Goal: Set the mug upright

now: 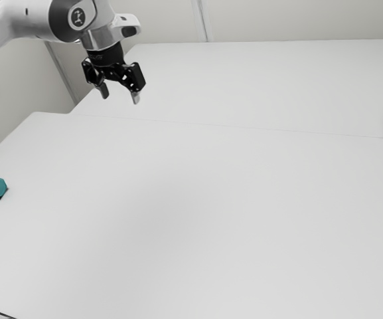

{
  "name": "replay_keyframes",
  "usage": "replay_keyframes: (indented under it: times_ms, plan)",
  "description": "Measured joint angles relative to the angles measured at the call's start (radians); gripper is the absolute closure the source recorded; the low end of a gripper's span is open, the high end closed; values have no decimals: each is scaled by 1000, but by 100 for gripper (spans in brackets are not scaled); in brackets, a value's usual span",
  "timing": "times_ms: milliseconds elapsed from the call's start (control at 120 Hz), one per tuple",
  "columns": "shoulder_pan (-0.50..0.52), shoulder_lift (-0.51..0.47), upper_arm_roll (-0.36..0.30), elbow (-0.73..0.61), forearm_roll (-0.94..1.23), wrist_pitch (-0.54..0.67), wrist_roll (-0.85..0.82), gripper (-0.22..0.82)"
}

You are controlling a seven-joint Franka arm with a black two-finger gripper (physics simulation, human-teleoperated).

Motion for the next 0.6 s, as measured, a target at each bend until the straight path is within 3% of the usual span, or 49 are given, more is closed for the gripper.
replay_keyframes:
  times_ms: [492,600]
  plan:
    - [58,-33,4,-22,-22,21,0,0]
    - [99,-92,4,-106,-44,39,-2,0]
